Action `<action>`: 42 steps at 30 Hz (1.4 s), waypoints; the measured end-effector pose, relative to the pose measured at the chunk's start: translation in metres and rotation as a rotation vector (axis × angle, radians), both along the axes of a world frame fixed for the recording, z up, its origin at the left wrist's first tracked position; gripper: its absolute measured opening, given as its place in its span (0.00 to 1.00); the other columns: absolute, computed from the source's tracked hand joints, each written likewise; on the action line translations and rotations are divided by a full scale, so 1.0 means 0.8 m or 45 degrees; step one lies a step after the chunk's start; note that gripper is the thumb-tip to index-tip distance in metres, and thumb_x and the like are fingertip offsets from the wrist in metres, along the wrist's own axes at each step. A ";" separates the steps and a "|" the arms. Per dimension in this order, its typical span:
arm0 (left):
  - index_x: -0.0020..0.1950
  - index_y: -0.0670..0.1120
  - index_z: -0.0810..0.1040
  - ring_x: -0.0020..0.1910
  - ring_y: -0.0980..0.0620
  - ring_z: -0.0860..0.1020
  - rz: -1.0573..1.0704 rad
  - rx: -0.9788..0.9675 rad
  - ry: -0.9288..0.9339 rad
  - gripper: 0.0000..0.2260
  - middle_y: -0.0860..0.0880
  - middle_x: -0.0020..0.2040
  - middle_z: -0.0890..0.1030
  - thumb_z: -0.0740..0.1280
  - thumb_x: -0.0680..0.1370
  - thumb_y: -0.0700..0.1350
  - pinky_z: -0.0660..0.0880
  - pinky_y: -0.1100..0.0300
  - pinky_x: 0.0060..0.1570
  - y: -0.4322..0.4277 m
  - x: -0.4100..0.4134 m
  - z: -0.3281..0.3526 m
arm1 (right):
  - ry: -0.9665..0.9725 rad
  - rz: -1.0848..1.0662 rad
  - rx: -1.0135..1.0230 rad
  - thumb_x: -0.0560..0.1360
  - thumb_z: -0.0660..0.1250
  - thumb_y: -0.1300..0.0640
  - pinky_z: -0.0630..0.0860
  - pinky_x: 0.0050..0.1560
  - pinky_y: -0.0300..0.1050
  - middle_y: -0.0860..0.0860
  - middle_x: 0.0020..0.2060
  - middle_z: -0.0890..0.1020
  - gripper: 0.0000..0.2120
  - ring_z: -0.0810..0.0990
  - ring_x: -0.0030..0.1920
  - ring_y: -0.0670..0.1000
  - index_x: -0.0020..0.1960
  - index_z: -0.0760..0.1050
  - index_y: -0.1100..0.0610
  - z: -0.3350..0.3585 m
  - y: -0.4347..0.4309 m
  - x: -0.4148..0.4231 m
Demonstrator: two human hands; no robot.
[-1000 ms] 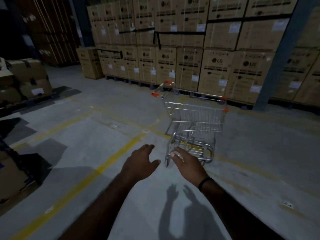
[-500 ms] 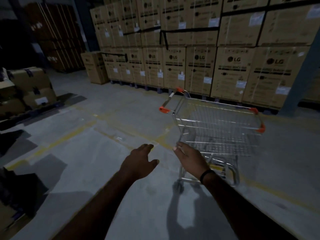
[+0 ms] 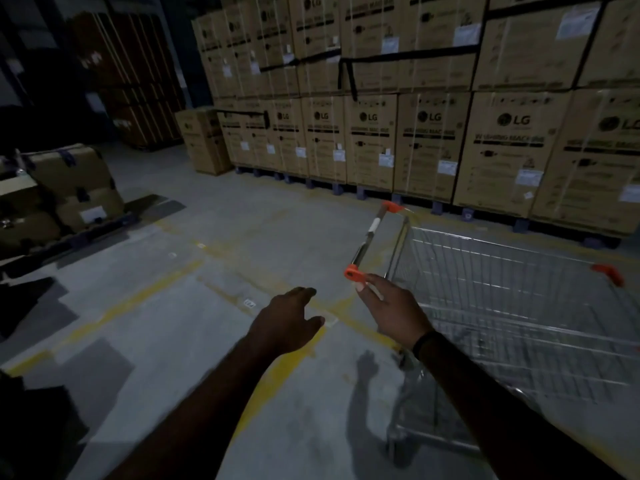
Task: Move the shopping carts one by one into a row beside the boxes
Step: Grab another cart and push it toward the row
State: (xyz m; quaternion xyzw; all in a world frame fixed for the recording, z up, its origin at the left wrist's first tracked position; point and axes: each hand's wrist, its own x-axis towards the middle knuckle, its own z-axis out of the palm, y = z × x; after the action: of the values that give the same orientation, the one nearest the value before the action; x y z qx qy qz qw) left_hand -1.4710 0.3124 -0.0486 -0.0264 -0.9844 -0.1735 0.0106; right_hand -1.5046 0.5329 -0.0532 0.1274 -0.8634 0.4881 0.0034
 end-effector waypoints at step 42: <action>0.71 0.44 0.74 0.68 0.36 0.74 -1.901 -1.121 0.245 0.38 0.40 0.71 0.75 0.72 0.63 0.55 0.71 0.33 0.59 0.141 -0.771 -0.126 | -0.925 -0.926 0.447 0.69 0.64 0.26 0.52 0.75 0.69 0.52 0.81 0.39 0.52 0.42 0.80 0.61 0.82 0.43 0.45 -0.136 -0.071 -0.471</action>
State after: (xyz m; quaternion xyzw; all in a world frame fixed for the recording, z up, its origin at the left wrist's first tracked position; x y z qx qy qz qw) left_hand -2.0882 0.4253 -0.1498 -0.6811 -0.6820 0.2642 -0.0338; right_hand -1.8817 0.4761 -0.1622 -0.3580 -0.8659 0.3166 -0.1478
